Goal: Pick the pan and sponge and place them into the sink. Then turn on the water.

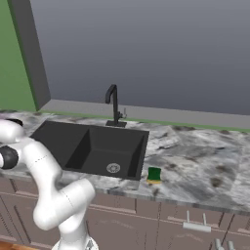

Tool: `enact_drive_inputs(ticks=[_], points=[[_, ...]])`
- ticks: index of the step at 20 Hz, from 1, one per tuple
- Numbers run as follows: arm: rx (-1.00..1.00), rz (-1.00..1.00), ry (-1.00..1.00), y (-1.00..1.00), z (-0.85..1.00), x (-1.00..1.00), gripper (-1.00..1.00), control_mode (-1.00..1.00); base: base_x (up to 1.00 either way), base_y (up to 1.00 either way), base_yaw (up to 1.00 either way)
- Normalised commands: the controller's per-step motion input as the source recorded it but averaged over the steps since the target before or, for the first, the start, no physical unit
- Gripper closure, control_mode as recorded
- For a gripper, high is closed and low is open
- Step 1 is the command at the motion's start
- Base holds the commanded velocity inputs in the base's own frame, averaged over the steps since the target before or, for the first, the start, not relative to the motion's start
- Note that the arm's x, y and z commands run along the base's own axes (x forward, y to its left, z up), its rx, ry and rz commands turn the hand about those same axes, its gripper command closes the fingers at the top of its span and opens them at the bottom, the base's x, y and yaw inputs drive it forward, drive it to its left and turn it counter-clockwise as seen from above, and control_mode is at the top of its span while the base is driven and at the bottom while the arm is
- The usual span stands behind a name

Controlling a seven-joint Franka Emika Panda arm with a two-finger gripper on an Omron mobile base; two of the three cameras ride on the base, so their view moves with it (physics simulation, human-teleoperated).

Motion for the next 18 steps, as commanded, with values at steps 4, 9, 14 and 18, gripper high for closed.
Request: enact_drive_inputs(ticks=[4, 9, 14, 18], points=[[-0.04, 0.0, 0.06, 0.13, -0.08, 0.1, 1.0, -1.0, 0.0, 0.0, 0.0], [-0.05, -0.04, 0.1, 0.06, 0.09, 0.03, 1.0, -1.0, 0.0, 0.0, 0.0], [-0.02, -0.12, 0.1, -0.22, 0.2, -0.03, 1.0, -1.0, 0.0, 0.0, 0.0], [-0.01, -0.09, 0.04, -0.16, -0.08, -0.33, 1.0, -1.0, 0.0, 0.0, 0.0]])
